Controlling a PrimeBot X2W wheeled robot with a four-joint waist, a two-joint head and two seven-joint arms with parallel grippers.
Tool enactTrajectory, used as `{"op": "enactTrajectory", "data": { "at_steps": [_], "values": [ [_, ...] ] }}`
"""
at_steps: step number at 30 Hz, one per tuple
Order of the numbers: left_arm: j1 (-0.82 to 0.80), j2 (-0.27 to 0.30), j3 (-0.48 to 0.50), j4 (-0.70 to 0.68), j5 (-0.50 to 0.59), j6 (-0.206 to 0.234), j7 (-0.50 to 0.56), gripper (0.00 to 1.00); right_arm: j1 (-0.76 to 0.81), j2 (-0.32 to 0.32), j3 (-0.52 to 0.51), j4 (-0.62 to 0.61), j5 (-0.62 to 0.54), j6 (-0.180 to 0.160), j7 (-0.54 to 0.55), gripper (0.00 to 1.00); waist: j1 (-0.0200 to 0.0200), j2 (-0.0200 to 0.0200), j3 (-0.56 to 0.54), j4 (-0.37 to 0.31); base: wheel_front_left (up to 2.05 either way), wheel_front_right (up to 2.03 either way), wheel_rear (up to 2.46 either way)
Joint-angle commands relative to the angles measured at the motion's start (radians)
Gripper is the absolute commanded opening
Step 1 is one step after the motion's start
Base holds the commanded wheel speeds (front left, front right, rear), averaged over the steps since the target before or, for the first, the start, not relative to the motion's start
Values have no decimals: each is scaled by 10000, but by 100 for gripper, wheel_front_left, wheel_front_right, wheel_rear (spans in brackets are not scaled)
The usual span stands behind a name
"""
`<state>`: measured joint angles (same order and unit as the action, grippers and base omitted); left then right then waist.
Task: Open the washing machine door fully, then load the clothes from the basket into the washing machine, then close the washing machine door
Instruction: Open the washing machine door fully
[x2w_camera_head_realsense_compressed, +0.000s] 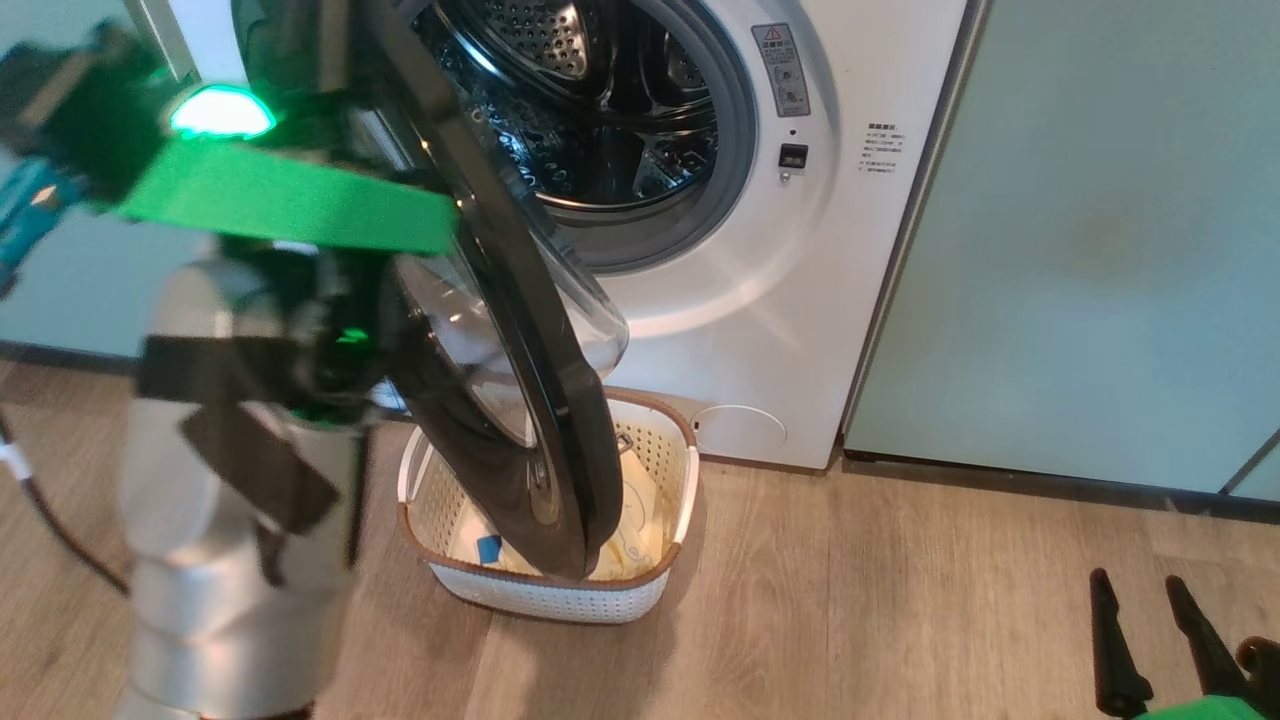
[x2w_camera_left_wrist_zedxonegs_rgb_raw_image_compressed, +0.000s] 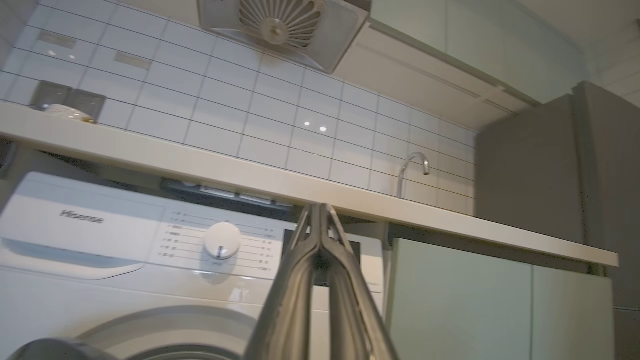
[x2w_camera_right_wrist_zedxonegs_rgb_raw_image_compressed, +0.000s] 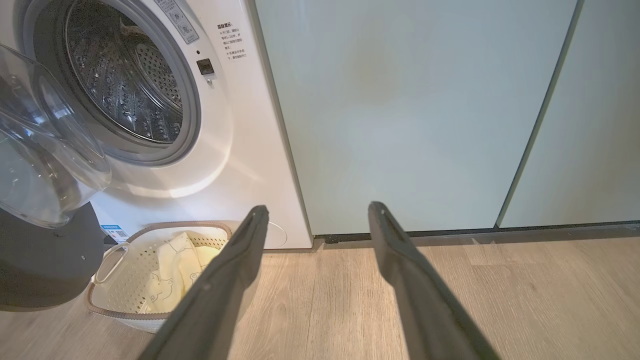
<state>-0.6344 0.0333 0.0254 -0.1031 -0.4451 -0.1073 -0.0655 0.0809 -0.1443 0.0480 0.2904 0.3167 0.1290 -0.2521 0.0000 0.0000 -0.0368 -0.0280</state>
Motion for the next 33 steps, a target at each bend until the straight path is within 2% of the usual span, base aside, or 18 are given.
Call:
{"op": "enactTrajectory", "data": {
  "at_steps": [1, 7, 14, 22, 33],
  "values": [
    [-490, 189, -139, -564, -94, 121, 195, 0, -216, -134, 225, -247, 49, 17, -97, 100, 0, 0, 11, -9, 0, 0, 0],
    [-372, 174, -2758, -1598, -740, 914, 723, 0, -235, -111, 242, -229, 52, 17, -97, 100, 0, 0, 25, -69, 0, 0, 0],
    [335, 171, -5513, -1768, -1057, 1655, 723, 0, -241, -84, 236, -218, 87, 17, -97, 100, 0, 0, 76, -145, 0, 0, 0],
    [832, 171, -7281, -978, -861, 2249, 165, 0, -244, -55, 193, -220, 88, 17, -97, 100, 0, 0, 156, -164, 0, 0, 0],
    [1219, 170, -9205, 877, -436, 2582, -405, 0, -271, -76, 206, -247, 81, 17, -97, 100, 0, 0, 235, -181, 0, 0, 0]
  ]
}}
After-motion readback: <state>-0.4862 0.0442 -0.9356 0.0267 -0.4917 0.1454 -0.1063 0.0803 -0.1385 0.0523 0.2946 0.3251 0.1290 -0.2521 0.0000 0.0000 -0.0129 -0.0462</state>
